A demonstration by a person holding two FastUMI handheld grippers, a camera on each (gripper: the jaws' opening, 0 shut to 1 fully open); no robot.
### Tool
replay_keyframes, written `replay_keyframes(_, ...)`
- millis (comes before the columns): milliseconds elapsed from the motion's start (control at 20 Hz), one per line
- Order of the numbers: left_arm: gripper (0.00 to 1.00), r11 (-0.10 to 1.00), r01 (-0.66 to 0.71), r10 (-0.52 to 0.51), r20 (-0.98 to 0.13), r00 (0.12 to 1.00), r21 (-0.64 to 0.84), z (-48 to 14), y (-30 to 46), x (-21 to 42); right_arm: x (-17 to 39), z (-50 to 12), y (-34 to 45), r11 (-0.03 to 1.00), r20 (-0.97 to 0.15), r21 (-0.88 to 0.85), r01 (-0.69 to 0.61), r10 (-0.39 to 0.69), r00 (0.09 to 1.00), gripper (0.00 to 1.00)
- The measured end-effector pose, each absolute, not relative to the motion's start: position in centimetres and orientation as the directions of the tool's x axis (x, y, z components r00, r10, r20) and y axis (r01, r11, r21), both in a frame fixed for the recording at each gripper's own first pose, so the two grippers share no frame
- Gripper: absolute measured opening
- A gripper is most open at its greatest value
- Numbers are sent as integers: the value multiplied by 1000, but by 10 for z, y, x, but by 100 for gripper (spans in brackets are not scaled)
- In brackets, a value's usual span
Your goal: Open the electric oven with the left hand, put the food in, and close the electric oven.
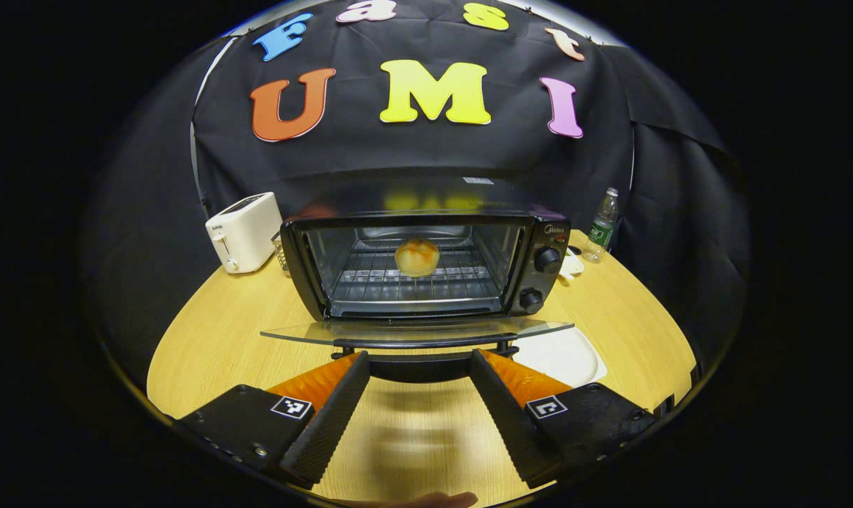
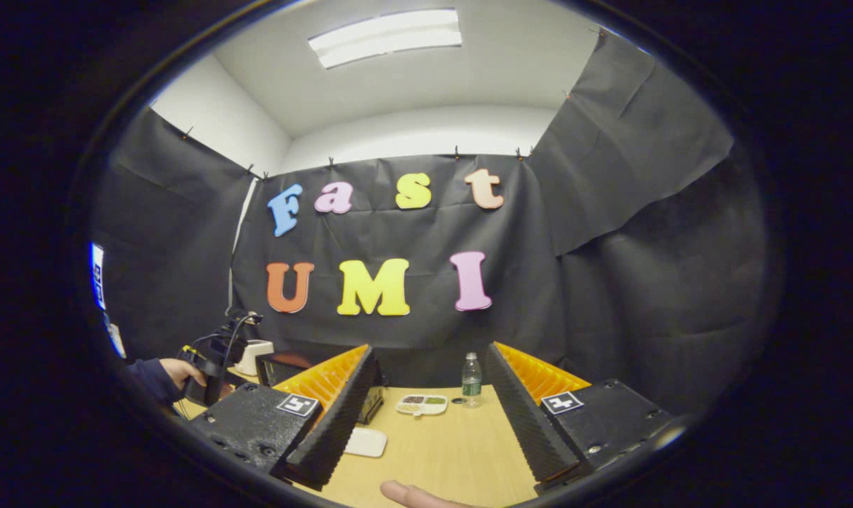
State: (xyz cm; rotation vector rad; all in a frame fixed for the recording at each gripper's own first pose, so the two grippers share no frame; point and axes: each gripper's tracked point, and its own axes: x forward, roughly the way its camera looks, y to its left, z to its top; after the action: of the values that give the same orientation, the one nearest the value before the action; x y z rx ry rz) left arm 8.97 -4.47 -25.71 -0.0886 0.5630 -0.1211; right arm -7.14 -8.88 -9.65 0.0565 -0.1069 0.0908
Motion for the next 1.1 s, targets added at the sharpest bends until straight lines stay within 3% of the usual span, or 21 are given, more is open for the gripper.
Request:
replay_keyframes(550, 99, 976, 52, -137, -407, 903, -213, -221, -39, 137, -61, -103, -108, 998, 85, 52, -40, 36, 996, 96)
replay_keyframes(800, 98, 989, -78, 30, -347, 937, -124, -204, -4, 165, -59, -104, -109, 998, 76, 57, -41, 37, 996, 96)
replay_keyframes(850, 96, 986, -79, 25, -336, 941, -147, -200, -6, 162, -58, -104, -109, 997, 77, 58, -41, 36, 996, 96)
replay_keyframes(900, 83, 982, -73, 13, -324, 946, -172, -194, -8, 159, -56, -105, -110, 997, 77, 60, -41, 36, 996, 96)
replay_keyframes(950, 93, 979, -63, 1, -310, 951, -191, -188, -8, 156, -56, -106, -109, 997, 76, 61, -43, 38, 996, 96)
replay_keyframes(1100, 93, 978, -34, -21, -259, 966, -205, -168, -16, 128, -54, -109, -108, 997, 67, 65, -46, 42, 997, 96)
